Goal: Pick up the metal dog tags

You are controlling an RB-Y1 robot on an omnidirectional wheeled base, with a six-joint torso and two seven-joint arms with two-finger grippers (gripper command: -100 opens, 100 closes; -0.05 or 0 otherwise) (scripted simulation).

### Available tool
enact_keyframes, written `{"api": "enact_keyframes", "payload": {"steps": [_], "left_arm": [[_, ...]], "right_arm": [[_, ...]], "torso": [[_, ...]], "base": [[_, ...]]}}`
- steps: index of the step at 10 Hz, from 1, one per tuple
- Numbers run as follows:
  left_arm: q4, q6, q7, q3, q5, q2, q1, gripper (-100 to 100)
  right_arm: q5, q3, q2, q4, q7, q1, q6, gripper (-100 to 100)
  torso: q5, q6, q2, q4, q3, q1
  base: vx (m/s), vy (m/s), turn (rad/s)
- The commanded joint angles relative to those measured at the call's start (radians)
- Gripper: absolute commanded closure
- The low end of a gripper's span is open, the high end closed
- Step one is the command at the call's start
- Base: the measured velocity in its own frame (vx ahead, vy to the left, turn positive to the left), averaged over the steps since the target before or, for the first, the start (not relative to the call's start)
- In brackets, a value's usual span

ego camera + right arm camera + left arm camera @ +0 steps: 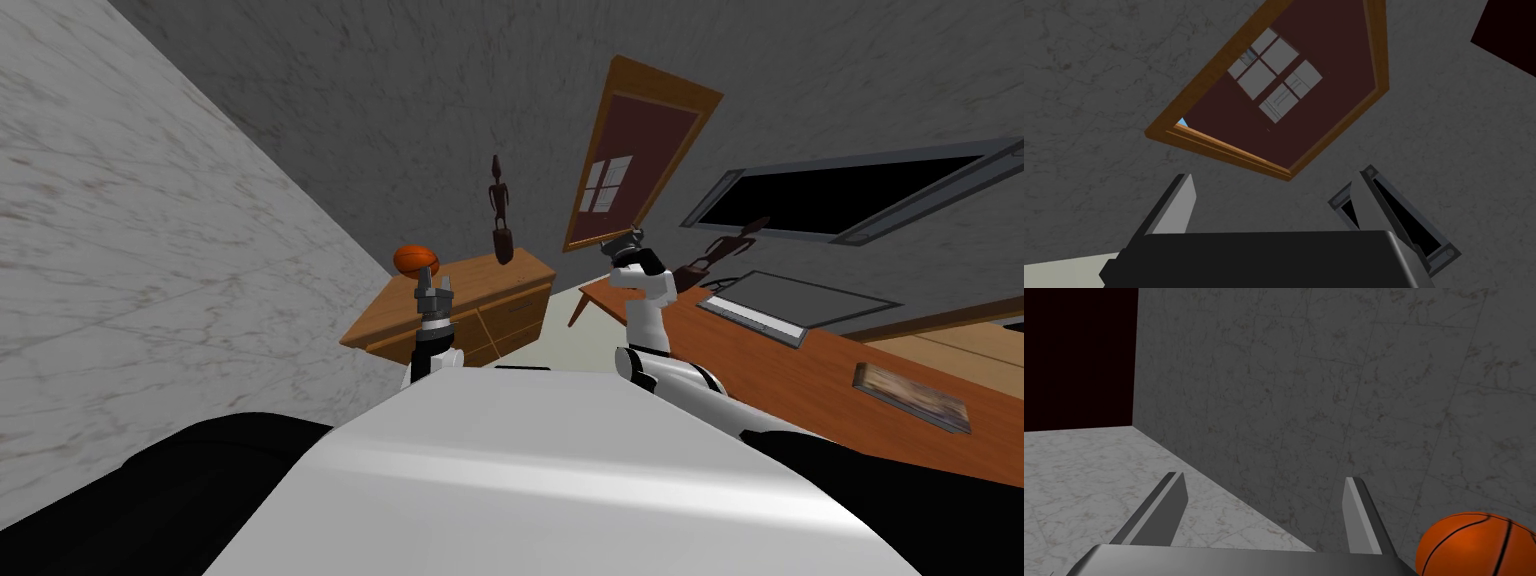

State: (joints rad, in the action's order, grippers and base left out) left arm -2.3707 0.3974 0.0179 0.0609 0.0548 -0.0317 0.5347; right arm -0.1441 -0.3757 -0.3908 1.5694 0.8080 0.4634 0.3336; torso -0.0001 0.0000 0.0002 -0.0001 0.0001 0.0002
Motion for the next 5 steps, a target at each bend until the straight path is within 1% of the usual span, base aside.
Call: {"api": "enact_keyframes", "payload": {"steps": [1, 2, 3, 4, 5], "left_arm": [[0.0, 0.0, 0.0, 0.0, 0.0, 0.0, 0.0, 0], [0.0, 0.0, 0.0, 0.0, 0.0, 0.0, 0.0, 0], [0.0, 0.0, 0.0, 0.0, 0.0, 0.0, 0.0, 0], [0.0, 0.0, 0.0, 0.0, 0.0, 0.0, 0.0, 0], [0.0, 0.0, 0.0, 0.0, 0.0, 0.0, 0.0, 0]], "right_arm": [[-0.008, -0.006, -0.004, -0.044, 0.028, 0.044, 0.05, -100], [-0.008, -0.006, -0.004, -0.044, 0.028, 0.044, 0.059, -100], [-0.021, -0.02, -0.008, -0.092, 0.077, 0.089, 0.095, -100], [-0.021, -0.02, -0.008, -0.104, 0.078, 0.109, 0.121, -100], [-0.021, -0.02, -0.008, -0.104, 0.078, 0.109, 0.138, -100]], "torso": [[0.0, 0.0, 0.0, 0.0, 0.0, 0.0], [0.0, 0.0, 0.0, 0.0, 0.0, 0.0], [0.0, 0.0, 0.0, 0.0, 0.0, 0.0], [0.0, 0.0, 0.0, 0.0, 0.0, 0.0], [0.0, 0.0, 0.0, 0.0, 0.0, 0.0]], "base": [[-0.001, -0.003, -0.029], [0.0, 0.0, 0.0], [0.001, -0.003, -0.047], [0.001, -0.001, -0.028], [0.0, 0.0, 0.0]]}}
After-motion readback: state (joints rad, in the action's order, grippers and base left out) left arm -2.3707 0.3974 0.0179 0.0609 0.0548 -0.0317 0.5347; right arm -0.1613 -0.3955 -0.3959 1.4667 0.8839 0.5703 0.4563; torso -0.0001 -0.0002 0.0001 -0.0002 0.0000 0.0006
